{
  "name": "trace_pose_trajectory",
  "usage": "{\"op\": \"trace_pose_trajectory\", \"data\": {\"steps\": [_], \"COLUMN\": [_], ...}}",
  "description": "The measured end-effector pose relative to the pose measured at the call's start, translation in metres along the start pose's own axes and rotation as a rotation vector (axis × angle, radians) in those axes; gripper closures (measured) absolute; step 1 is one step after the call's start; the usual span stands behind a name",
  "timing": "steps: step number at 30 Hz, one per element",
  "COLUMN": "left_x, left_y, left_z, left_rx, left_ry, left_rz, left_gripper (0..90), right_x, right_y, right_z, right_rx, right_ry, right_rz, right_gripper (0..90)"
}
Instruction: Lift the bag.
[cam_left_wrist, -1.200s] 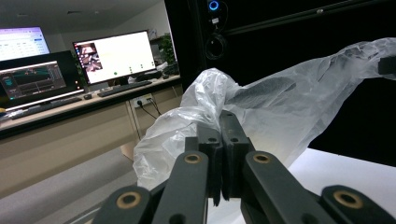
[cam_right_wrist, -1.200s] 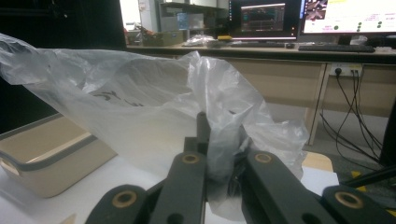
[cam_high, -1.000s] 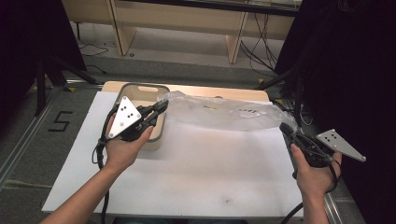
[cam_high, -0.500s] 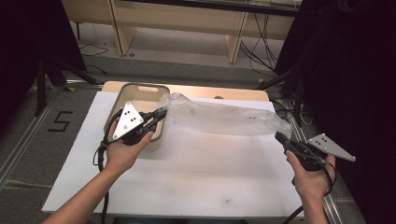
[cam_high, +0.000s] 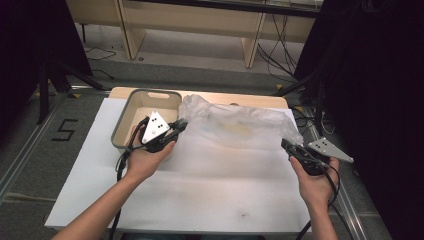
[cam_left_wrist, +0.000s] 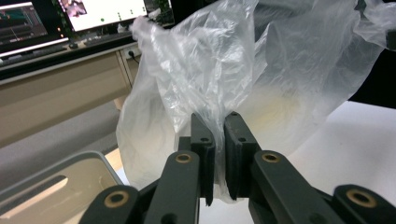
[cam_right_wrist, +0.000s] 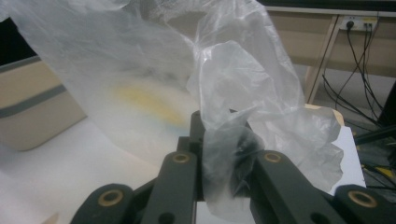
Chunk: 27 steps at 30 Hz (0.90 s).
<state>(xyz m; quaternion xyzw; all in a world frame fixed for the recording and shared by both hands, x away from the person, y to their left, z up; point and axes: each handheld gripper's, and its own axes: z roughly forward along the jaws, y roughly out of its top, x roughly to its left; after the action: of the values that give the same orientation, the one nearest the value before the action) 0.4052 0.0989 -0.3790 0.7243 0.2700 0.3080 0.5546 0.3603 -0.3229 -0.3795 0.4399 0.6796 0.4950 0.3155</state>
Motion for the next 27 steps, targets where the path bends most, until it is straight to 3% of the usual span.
{"op": "trace_pose_trajectory", "data": {"steps": [7,16,22,27], "left_x": [-0.002,-0.005,-0.006,-0.009], "left_y": [-0.009,-0.021,-0.025,-0.021], "left_z": [0.019,0.038,0.044,0.039], "left_rx": [0.07,0.172,0.222,0.207], "left_ry": [0.035,0.018,0.031,0.069], "left_rz": [0.007,0.004,-0.011,0.008], "left_gripper": [79.7,68.0,49.5,27.3], "right_x": [0.002,0.0,-0.003,-0.003], "right_y": [-0.009,-0.019,-0.025,-0.025], "right_z": [0.021,0.047,0.058,0.063], "right_rx": [0.043,0.126,0.155,0.165], "right_ry": [-0.034,-0.058,-0.062,-0.052], "right_rz": [-0.015,-0.034,-0.019,-0.011], "right_gripper": [81.1,73.2,68.0,57.3]}}
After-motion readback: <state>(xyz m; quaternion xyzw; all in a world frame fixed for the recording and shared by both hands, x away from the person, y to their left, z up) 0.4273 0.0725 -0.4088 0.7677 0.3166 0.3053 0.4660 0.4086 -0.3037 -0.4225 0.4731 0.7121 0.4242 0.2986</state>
